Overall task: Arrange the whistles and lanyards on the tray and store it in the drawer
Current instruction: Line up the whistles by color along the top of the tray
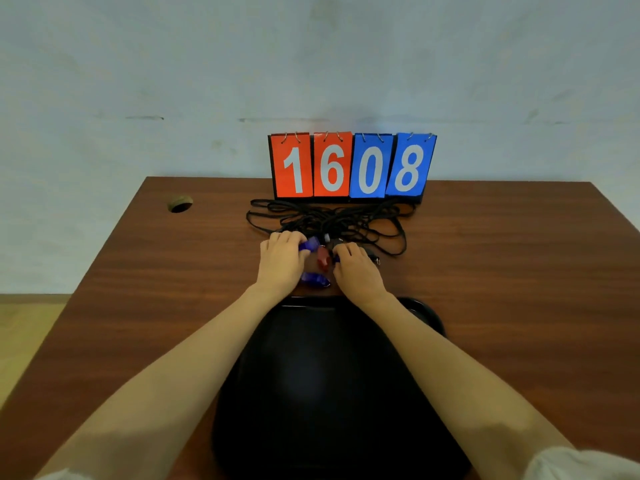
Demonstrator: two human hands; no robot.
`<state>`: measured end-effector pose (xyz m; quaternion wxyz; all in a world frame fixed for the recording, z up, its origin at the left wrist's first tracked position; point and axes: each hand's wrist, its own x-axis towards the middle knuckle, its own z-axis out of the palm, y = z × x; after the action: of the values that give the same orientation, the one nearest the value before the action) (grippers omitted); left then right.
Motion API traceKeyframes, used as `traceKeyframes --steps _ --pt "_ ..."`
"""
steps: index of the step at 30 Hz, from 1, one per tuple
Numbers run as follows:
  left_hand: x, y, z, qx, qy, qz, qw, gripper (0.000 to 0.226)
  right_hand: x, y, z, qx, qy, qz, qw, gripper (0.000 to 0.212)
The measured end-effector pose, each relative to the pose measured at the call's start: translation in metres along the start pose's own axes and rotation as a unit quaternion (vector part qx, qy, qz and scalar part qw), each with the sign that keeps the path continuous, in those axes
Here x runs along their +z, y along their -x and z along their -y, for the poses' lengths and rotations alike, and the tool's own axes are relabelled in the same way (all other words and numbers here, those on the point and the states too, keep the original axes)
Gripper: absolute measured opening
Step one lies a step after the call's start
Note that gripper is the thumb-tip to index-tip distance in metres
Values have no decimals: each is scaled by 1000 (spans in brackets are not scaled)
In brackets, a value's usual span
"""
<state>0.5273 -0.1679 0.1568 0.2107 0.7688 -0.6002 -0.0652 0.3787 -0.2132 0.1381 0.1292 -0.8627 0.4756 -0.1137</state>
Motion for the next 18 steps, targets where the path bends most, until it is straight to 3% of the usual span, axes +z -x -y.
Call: traceKeyframes --steps 4,8,10,14,18 --pt "-18 38 -2 -7 68 -2 998 26 1 8 -1 -21 -8 -40 999 26" --pt "-26 85 4 -33 101 49 993 32 -6 24 7 -36 -139 -182 973 25" --pt "-22 105 9 -42 77 61 994 27 -10 41 17 -38 -185 -206 960 26" --pt "-12 136 17 -71 53 84 993 23 -7 85 31 11 -295 -144 945 23" --pt "-8 150 20 -70 -37 57 995 24 -5 113 37 135 -473 -42 870 16"
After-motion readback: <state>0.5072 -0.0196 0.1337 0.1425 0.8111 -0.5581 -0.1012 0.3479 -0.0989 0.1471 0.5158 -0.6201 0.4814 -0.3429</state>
